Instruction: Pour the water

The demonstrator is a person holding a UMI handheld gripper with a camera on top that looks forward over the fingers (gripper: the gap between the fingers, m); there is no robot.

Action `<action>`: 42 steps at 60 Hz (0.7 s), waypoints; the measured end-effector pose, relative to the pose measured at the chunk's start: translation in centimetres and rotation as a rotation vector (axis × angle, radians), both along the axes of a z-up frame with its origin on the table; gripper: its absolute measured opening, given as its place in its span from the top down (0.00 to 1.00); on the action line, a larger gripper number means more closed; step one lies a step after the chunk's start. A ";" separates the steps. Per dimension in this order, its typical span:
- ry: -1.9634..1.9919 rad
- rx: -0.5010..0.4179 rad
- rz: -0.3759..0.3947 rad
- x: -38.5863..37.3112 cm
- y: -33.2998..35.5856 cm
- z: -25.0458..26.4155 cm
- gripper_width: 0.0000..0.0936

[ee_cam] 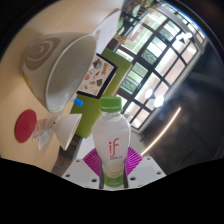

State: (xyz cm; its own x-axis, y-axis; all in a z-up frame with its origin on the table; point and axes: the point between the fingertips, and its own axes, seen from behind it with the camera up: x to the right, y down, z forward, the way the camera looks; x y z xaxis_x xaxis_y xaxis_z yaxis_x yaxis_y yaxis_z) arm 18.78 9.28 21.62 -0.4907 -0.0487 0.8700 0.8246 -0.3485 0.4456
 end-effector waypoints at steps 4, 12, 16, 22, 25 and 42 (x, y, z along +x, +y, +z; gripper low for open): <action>-0.167 0.000 0.016 -2.1 0.1 -0.6 0.72; -0.385 -0.027 0.005 -3.3 -1.7 -0.6 0.72; -0.407 -0.082 0.017 -3.2 0.5 1.2 0.72; -0.431 -0.096 0.027 -3.3 -0.4 0.5 0.72; -0.401 -0.064 0.018 -4.3 -0.8 -0.8 0.72; 0.481 0.040 0.111 1.1 0.0 1.6 0.72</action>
